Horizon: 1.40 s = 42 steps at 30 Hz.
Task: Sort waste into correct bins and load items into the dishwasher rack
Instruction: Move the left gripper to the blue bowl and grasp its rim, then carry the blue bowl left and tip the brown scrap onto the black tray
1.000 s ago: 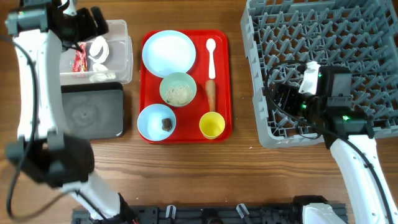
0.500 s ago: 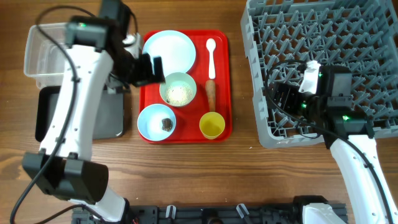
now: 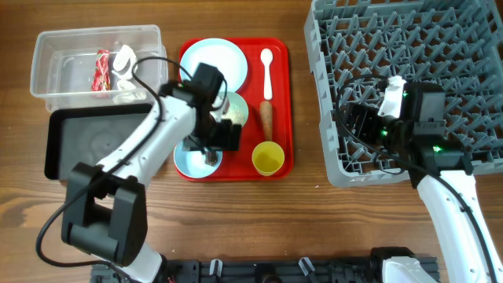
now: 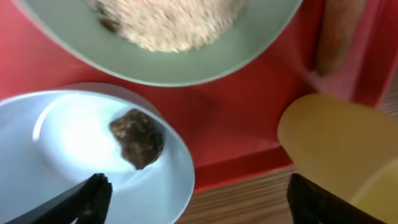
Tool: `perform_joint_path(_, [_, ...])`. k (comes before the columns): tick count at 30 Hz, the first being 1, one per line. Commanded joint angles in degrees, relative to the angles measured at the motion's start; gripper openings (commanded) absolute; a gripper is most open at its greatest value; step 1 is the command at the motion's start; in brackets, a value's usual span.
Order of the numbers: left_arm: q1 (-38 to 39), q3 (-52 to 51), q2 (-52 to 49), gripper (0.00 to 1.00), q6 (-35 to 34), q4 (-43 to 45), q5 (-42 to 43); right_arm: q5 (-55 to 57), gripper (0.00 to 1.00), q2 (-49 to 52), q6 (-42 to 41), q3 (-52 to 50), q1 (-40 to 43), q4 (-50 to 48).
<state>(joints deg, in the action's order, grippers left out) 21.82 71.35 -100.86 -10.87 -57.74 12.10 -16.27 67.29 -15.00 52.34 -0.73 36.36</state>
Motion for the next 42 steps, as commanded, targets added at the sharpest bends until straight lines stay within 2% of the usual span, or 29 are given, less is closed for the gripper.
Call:
perform_joint_path(1, [0.8,-2.4,1.0,0.87,1.6,2.0,-1.2,-0.3,1.00,0.4,-0.6,1.0,-0.4,0.2])
perform_joint_path(4, [0.8,-2.5,1.0,0.85,1.7,3.0,-4.4,-0.3,1.00,0.4,-0.6,1.0,-0.4,0.3])
perform_joint_path(7, [0.8,-2.5,0.9,0.76,1.7,4.2,-7.6,-0.3,1.00,0.4,-0.6,1.0,-0.4,0.3])
perform_joint_path(11, [0.9,-2.8,0.8,0.51,1.6,5.7,-8.5,-0.3,1.00,0.4,-0.6,1.0,-0.4,0.6])
perform_joint_path(22, [2.6,-6.3,0.8,0.48,-4.4,6.4,-8.6,-0.3,1.00,0.4,-0.6,1.0,-0.4,0.5])
perform_joint_path(26, [3.7,-6.8,0.8,0.45,-4.6,6.6,-8.6,-0.3,1.00,0.4,-0.6,1.0,-0.4,0.5])
perform_joint_path(35, [3.8,-6.8,0.8,0.13,-5.1,5.4,-8.6,-0.3,1.00,0.4,-0.6,0.9,-0.4,0.6])
perform_joint_path(39, [3.8,-6.8,0.8,0.05,-5.0,5.0,-8.6,-0.3,1.00,0.4,-0.6,1.0,-0.4,0.6])
perform_joint_path(42, [3.8,-6.8,0.8,0.04,-5.0,4.2,-8.6,-0.3,1.00,0.4,-0.6,1.0,-0.4,0.6])
